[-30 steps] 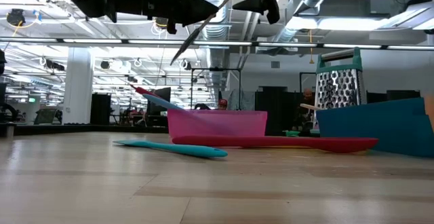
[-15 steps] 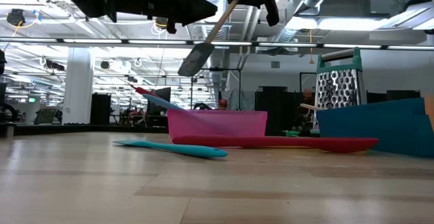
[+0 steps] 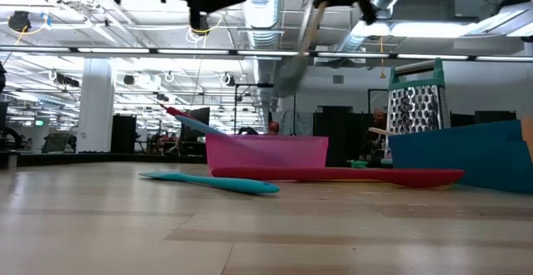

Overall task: Pick & Place Kitchen Items
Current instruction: Put the gray spatula into the blue bin

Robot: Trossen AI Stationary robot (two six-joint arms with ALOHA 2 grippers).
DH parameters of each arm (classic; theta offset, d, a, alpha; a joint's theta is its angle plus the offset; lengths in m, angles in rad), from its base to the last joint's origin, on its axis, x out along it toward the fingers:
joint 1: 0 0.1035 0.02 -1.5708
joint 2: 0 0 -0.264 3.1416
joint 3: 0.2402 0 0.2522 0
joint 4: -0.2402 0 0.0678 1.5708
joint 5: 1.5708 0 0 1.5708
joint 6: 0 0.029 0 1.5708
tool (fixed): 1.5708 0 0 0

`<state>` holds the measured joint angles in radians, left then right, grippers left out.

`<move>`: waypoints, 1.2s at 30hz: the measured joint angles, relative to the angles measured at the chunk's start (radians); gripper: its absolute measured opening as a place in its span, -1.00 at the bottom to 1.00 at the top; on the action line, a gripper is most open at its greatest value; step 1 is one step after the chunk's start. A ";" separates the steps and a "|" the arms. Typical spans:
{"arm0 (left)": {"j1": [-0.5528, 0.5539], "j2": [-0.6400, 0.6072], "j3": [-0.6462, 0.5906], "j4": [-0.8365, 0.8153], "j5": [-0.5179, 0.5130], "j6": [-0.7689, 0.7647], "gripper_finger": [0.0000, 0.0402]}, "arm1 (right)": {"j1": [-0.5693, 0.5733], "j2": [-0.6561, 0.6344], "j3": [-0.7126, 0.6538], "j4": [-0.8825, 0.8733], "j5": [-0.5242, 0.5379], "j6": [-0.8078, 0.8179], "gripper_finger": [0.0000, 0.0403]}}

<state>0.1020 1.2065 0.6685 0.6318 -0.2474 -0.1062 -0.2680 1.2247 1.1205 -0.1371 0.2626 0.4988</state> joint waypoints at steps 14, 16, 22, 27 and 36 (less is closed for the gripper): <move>0.000 -0.309 -0.001 -0.260 -0.004 -0.091 -0.66 | -0.046 0.009 0.328 -1.011 -0.127 -0.018 -0.98; 0.000 -0.325 -0.001 -0.258 -0.004 -0.093 -0.68 | -0.048 0.014 0.333 -1.108 -0.154 0.001 -0.98; 0.000 -0.339 -0.001 -0.259 -0.004 -0.142 -0.72 | -0.046 0.023 0.297 -1.255 -0.184 0.027 -0.98; 0.000 -0.344 -0.001 -0.259 -0.003 -0.170 -0.73 | -0.050 0.024 0.210 -1.258 -0.185 0.042 -0.98; 0.000 -0.352 -0.001 -0.257 0.000 -0.172 -0.73 | -0.056 0.025 0.045 -1.167 -0.236 0.043 -0.98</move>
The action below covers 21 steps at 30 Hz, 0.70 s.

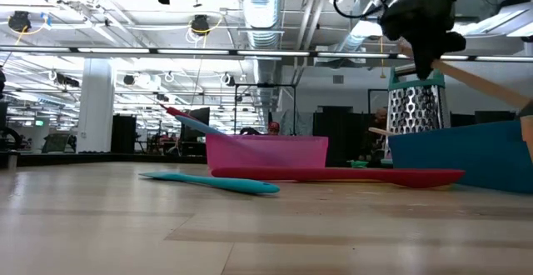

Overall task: Pick & Place Kitchen Items
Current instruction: Put the gray spatula into the blue bin

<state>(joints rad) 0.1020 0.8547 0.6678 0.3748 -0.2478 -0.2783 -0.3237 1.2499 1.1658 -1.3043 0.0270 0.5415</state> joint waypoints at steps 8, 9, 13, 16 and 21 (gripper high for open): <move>0.013 -0.078 0.000 0.000 -0.005 -0.011 -0.73 | -0.001 0.000 -0.078 0.067 -0.001 -0.012 -0.98; 0.016 -0.094 0.000 0.000 -0.010 -0.011 -0.73 | -0.007 0.000 -0.086 0.063 -0.002 -0.018 -0.98; 0.030 -0.162 0.000 0.002 -0.030 -0.011 -0.73 | -0.028 0.000 -0.115 0.082 -0.004 -0.025 -0.98; 0.030 -0.193 0.000 0.001 -0.043 -0.010 -0.73 | -0.042 0.000 -0.121 0.121 -0.002 -0.029 -0.96; 0.030 -0.209 0.000 0.000 -0.044 -0.010 -0.73 | -0.053 0.000 -0.121 0.175 -0.001 -0.029 -0.92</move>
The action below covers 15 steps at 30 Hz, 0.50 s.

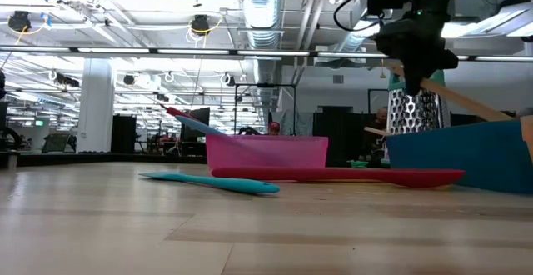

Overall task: Pick & Place Kitchen Items
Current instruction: Put the gray spatula into the blue bin

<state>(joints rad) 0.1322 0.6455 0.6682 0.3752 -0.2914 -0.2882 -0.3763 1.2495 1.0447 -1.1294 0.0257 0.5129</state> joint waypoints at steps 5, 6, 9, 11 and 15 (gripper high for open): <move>0.000 0.011 0.000 -0.003 0.000 0.000 -0.73 | 0.001 0.000 0.000 0.008 0.000 0.001 -0.91; 0.000 0.011 0.000 -0.003 0.000 0.000 -0.73 | 0.001 0.000 0.000 0.006 0.000 0.001 -0.91; 0.000 0.010 0.000 -0.002 0.000 -0.001 -0.73 | 0.000 0.000 0.000 0.005 0.000 0.001 -0.90; 0.000 0.011 0.000 -0.002 0.000 -0.001 -0.73 | 0.000 0.000 -0.006 0.015 0.000 0.001 -0.91; 0.000 0.010 0.000 -0.002 0.000 0.000 -0.73 | 0.000 0.000 -0.061 0.077 0.002 0.001 -0.95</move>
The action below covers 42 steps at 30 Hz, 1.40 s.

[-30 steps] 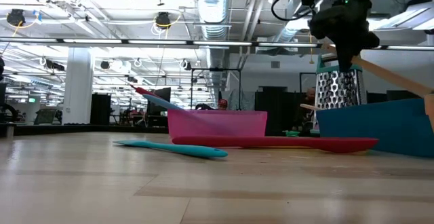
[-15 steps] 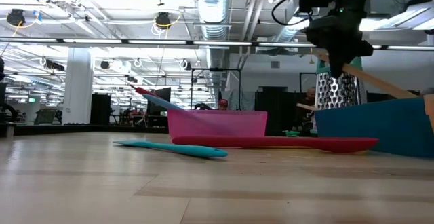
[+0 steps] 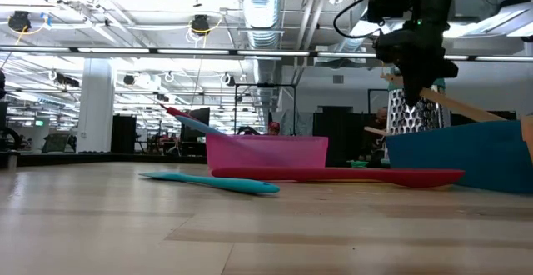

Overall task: Pick & Place Kitchen Items
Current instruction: Put the gray spatula into the blue bin, then put the blue spatula into the blue bin

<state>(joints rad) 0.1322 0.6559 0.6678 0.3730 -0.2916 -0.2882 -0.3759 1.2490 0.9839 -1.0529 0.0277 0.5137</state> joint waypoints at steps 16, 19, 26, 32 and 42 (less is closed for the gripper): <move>0.000 0.000 0.000 0.000 0.000 0.000 -0.73 | -0.013 0.014 -0.014 0.044 0.082 -0.001 -0.29; 0.000 0.000 0.000 -0.023 0.000 0.000 -0.73 | -0.013 0.014 -0.002 0.055 0.036 -0.040 -0.18; 0.000 0.008 0.000 -0.186 0.082 0.005 -0.73 | 0.019 0.005 0.197 0.059 -0.077 -0.116 -0.01; -0.027 0.071 0.000 -0.244 0.347 0.042 -0.53 | 0.110 0.005 0.378 0.031 -0.150 -0.107 0.01; -0.146 0.355 0.000 -0.345 0.497 0.241 -0.01 | 0.361 0.008 0.438 -0.092 -0.062 0.060 -0.01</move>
<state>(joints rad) -0.0142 1.0110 0.6678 0.0283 0.2057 -0.0470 -0.0148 1.2566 1.4223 -1.1444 -0.0339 0.5740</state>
